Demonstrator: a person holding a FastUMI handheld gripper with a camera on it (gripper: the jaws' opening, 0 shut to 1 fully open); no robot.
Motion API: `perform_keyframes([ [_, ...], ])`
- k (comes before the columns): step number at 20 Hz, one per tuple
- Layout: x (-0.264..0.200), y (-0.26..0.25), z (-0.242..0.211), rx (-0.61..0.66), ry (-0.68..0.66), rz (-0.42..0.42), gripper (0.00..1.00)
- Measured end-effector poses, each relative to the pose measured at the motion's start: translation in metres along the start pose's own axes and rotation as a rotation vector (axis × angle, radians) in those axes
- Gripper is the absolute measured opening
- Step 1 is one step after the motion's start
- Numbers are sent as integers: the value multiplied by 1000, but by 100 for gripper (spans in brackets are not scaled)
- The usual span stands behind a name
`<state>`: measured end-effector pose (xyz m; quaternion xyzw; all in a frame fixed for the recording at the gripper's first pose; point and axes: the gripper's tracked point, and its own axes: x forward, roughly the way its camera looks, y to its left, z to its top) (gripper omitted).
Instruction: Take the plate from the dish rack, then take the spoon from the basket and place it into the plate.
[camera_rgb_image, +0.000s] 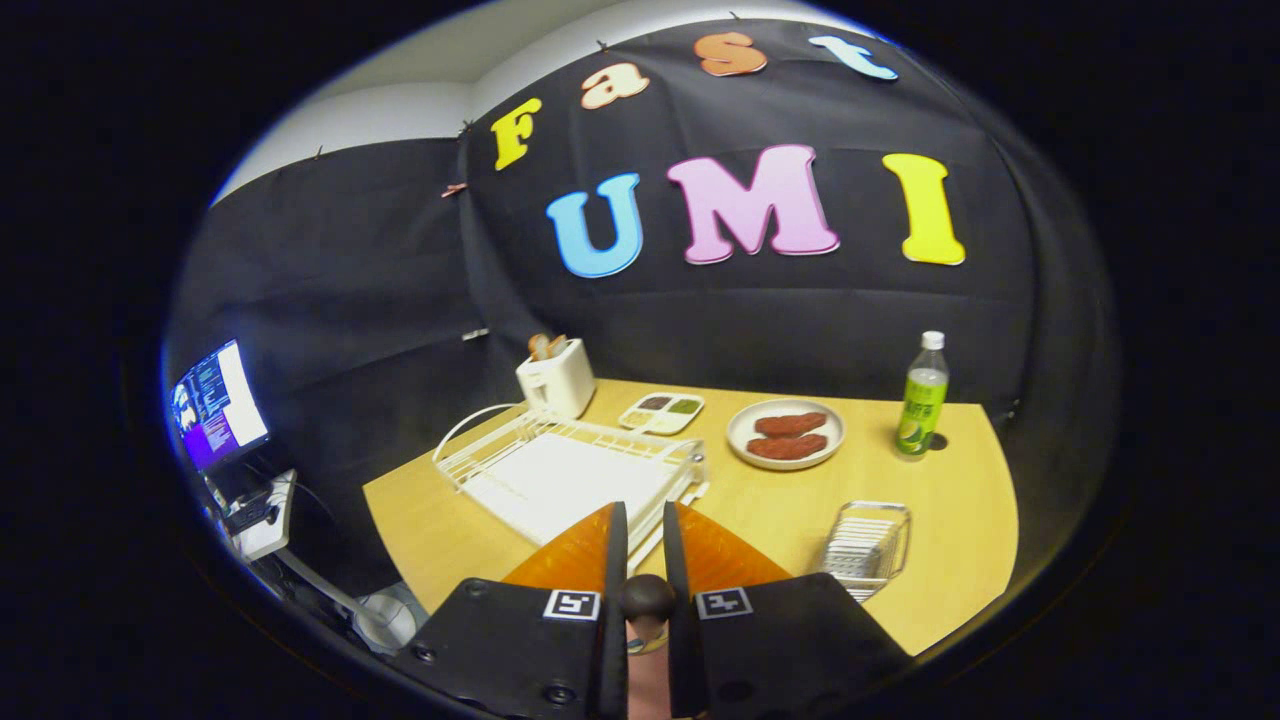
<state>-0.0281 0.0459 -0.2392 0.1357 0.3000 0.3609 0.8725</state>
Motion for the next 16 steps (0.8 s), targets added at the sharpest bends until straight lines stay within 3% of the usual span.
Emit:
perform_keyframes([
  [8, 45, 62, -61, -27, 109, 140, 20],
  [16, 52, 69, -92, -102, 134, 169, 21],
])
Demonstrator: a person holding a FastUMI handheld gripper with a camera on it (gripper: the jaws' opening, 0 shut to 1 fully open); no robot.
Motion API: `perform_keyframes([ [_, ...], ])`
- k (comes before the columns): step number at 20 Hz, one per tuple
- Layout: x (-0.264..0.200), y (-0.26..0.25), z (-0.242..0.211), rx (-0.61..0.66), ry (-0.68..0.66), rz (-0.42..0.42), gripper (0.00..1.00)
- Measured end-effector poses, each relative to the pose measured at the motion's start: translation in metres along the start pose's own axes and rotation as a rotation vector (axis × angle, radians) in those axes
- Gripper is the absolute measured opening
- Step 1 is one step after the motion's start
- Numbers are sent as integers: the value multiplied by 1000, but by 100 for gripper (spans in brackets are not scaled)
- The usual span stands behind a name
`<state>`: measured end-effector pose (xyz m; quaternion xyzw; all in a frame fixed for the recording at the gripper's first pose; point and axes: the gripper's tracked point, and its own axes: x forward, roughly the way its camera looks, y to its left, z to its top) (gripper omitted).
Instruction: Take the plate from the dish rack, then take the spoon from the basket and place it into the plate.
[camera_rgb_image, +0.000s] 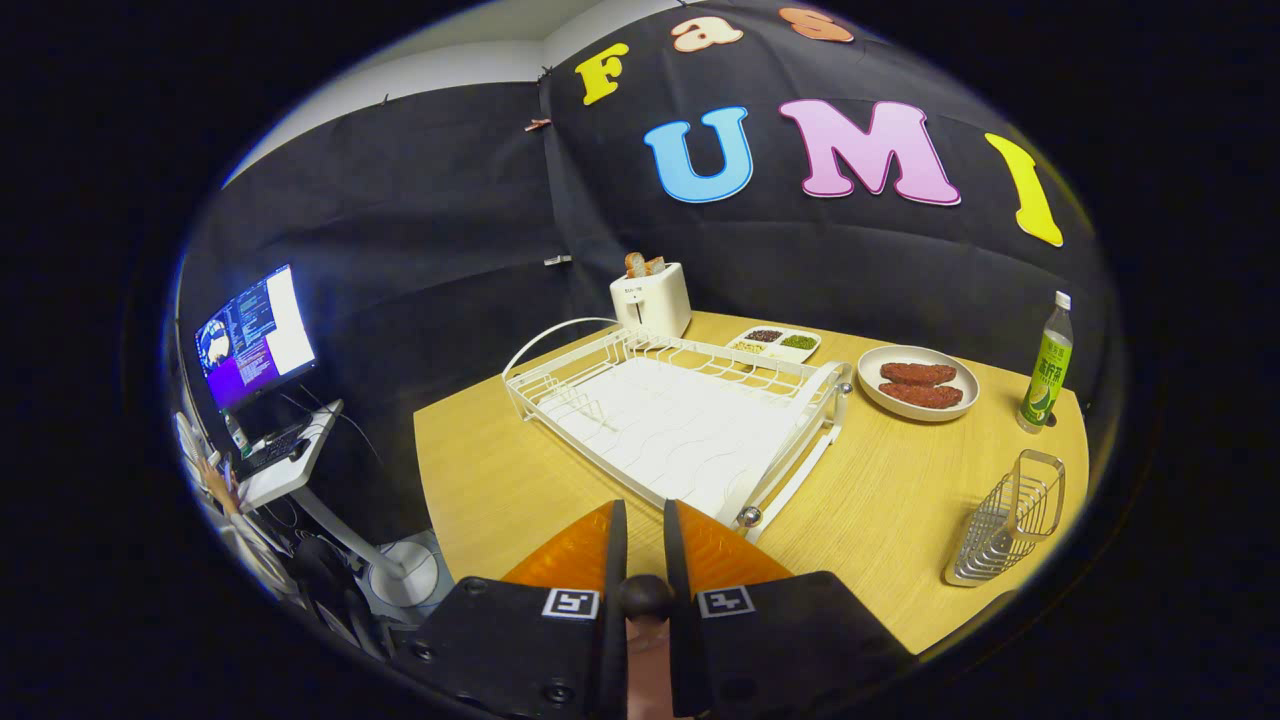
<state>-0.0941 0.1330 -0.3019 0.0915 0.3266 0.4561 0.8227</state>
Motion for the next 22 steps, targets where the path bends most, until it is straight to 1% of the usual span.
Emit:
perform_keyframes([
  [4, -9, -18, -11, -4, 17, -16, 22],
  [6, -12, -30, -21, 14, 40, -33, 26],
  [10, -15, -47, -24, 34, 55, -61, 31],
  [11, -17, -49, -23, 35, 52, -65, 34],
  [15, -31, -63, -10, 20, 14, -102, 100],
  [16, -36, -67, -2, 11, -3, -114, 99],
  [20, -54, -84, 27, -41, -70, -169, 99],
  [22, -65, -91, 43, -32, -101, -198, 99],
])
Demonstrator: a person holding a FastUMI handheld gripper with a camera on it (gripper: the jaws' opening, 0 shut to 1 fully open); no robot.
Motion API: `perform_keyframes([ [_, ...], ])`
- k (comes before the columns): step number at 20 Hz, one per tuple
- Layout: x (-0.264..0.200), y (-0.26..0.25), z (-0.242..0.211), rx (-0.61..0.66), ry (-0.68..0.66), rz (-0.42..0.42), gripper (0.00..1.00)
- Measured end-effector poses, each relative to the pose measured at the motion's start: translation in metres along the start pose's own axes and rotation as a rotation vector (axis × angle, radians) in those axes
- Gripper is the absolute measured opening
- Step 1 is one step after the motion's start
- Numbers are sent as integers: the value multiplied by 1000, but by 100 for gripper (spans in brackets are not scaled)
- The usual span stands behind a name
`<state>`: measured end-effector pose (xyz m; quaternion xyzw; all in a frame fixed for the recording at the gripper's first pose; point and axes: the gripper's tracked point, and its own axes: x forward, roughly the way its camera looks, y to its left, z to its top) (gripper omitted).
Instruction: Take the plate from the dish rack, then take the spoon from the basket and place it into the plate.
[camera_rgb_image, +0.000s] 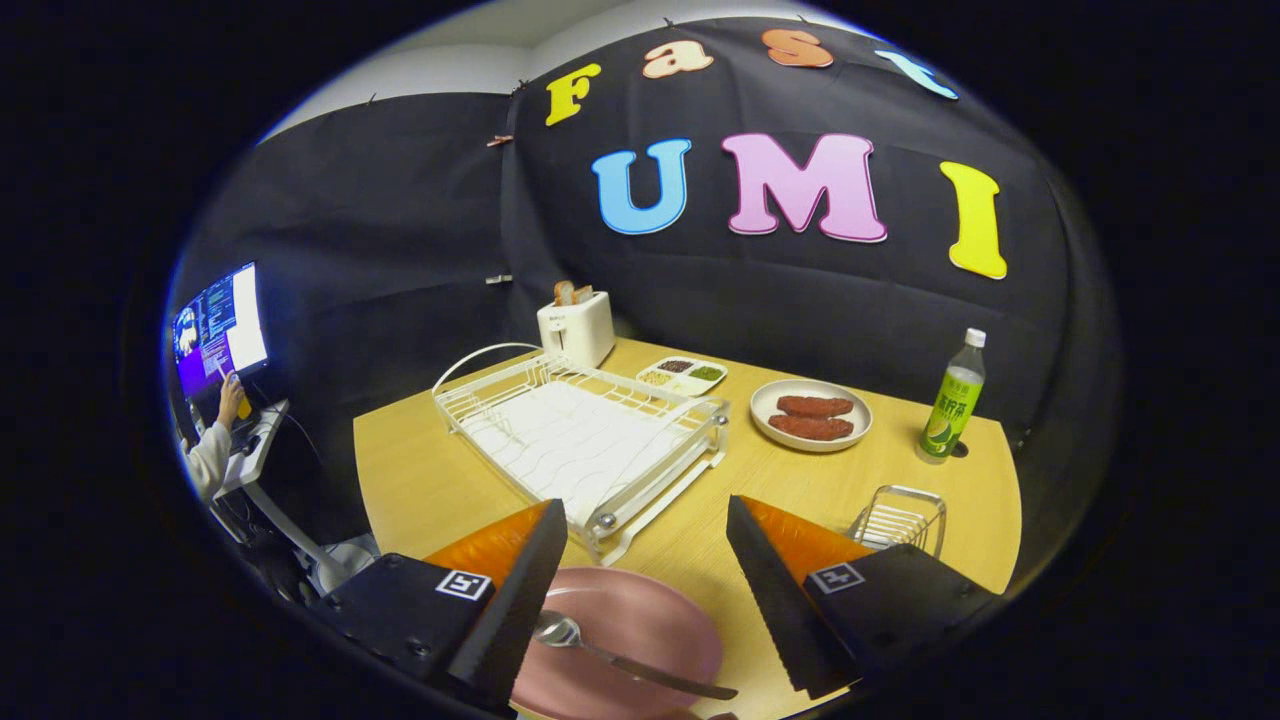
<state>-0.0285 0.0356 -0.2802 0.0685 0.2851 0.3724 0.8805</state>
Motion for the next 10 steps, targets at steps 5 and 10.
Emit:
perform_keyframes([
  [5, -34, -25, 61, 9, -108, -122, 99],
  [10, -76, -45, 111, 29, -184, -308, 99],
])
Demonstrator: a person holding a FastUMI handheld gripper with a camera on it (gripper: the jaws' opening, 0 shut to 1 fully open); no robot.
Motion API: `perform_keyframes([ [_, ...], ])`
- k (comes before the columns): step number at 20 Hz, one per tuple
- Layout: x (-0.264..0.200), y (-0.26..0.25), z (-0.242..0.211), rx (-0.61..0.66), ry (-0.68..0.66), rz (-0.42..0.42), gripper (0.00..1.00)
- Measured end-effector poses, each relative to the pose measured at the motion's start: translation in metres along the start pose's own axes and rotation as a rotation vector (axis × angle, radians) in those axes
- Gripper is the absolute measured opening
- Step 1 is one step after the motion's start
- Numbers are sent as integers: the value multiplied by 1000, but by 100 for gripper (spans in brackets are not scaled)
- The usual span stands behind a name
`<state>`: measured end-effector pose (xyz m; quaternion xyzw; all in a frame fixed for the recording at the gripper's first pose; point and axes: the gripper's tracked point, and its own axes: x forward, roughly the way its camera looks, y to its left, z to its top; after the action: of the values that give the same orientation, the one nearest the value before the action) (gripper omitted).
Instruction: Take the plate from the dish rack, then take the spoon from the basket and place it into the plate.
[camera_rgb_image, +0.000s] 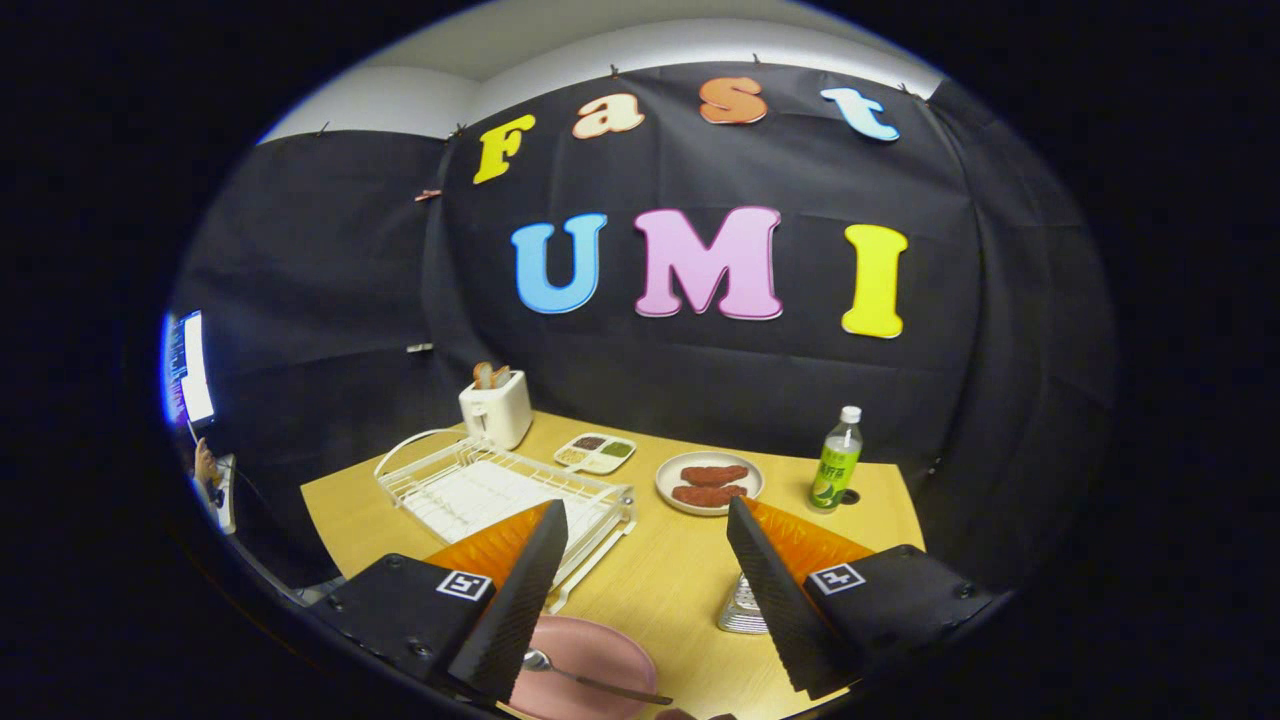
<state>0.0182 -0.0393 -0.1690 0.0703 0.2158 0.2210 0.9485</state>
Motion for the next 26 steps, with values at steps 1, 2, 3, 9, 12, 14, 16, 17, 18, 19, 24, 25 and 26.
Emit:
perform_keyframes([
  [1, -4, -5, 11, 4, -21, -44, 99],
  [2, -11, -10, 21, 10, -40, -99, 99],
  [3, -19, -14, 29, 19, -51, -146, 99],
  [9, -62, -16, 66, 61, -156, -382, 98],
  [12, -82, -12, 74, 71, -192, -463, 98],
  [14, -91, -6, 73, 83, -196, -497, 98],
  [16, -93, 3, 71, 103, -191, -513, 98],
  [17, -92, 6, 69, 105, -184, -519, 98],
  [18, -91, 10, 70, 99, -178, -525, 98],
  [19, -89, 12, 71, 91, -173, -529, 98],
  [24, -77, 23, 85, 101, -183, -531, 98],
  [25, -77, 23, 86, 107, -185, -533, 98],
  [26, -77, 24, 88, 109, -187, -536, 98],
])
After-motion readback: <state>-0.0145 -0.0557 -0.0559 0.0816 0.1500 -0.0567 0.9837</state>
